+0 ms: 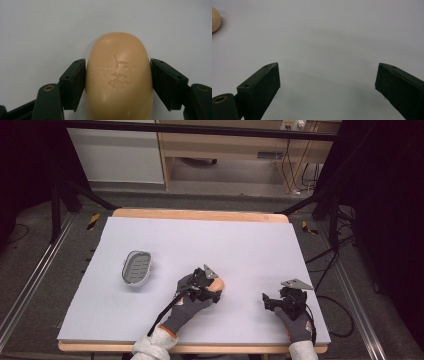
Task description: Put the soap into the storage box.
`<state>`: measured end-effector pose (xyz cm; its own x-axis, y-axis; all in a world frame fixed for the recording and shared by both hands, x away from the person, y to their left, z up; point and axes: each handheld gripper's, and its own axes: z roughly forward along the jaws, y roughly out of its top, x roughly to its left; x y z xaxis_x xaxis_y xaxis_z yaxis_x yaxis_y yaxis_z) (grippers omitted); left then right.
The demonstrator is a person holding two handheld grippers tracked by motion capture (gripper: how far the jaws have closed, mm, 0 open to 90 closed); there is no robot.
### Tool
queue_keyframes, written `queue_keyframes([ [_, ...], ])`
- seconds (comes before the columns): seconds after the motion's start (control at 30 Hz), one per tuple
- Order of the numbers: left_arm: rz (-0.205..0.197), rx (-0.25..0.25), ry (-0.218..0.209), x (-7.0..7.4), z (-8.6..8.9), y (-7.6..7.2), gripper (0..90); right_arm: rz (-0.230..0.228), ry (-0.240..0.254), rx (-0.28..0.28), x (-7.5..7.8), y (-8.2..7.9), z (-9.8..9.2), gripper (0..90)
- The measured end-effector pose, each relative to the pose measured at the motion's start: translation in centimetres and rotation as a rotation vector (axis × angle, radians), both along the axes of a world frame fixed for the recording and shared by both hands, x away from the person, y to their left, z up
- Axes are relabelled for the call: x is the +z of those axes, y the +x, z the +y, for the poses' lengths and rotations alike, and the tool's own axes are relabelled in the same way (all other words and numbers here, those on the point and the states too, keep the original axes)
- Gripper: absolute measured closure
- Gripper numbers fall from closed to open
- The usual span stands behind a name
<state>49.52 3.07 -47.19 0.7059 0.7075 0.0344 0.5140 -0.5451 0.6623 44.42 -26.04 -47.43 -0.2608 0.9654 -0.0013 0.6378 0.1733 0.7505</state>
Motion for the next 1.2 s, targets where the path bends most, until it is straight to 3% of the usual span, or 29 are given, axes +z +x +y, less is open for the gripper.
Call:
queue_keyframes([
  [0.43, 0.025, 0.000, 0.006, -0.2, -0.1, 0.2, 31.0, 0.009, 0.001, -0.001, 0.0, 0.0, 0.1, 6.1],
  [0.9, 0.024, 0.016, 0.018, 0.1, -0.2, 0.0, 31.6, 0.013, -0.001, 0.000, 0.0, 0.0, 0.0, 6.1],
  [1.2, 0.003, -0.003, -0.044, 2.3, 1.2, -1.1, 31.6, 0.013, -0.001, -0.005, 0.0, 0.0, 0.0, 6.1],
])
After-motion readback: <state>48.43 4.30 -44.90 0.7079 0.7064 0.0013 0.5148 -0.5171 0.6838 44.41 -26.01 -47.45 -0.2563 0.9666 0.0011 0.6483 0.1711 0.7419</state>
